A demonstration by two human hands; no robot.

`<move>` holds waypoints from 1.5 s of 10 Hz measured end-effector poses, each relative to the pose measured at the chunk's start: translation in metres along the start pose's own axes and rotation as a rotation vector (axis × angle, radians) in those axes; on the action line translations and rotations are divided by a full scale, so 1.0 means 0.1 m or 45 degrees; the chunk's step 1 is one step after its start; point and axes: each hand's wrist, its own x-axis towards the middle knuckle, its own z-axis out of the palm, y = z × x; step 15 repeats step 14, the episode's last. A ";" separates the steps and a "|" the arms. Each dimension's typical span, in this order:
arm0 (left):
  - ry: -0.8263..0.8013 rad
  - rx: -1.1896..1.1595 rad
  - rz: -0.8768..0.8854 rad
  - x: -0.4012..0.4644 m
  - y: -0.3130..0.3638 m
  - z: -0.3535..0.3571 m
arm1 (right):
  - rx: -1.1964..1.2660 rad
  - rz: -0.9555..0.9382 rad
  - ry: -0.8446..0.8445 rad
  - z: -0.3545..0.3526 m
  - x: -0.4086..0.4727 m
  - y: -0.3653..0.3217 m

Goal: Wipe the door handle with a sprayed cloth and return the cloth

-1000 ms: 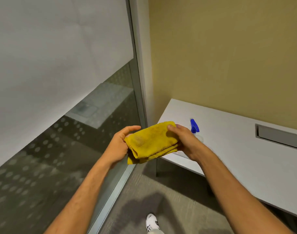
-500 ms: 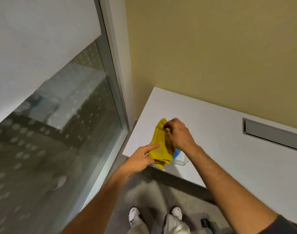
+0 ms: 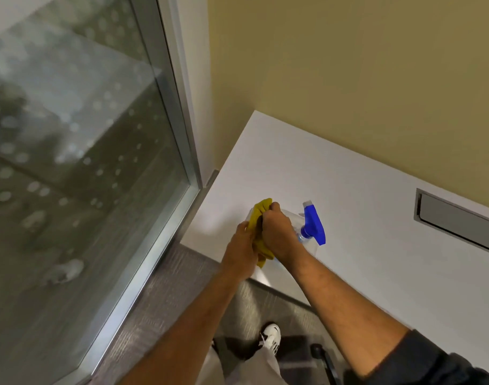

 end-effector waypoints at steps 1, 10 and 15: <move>0.020 0.542 0.174 0.11 -0.13 0.06 | 0.016 -0.012 0.016 0.17 0.10 0.07; -0.099 0.314 0.225 0.05 0.30 0.63 | 0.885 0.281 0.151 -0.35 -0.71 0.88; -0.197 0.441 0.195 -0.05 0.56 0.69 | 0.878 0.294 0.153 -0.47 -0.78 0.99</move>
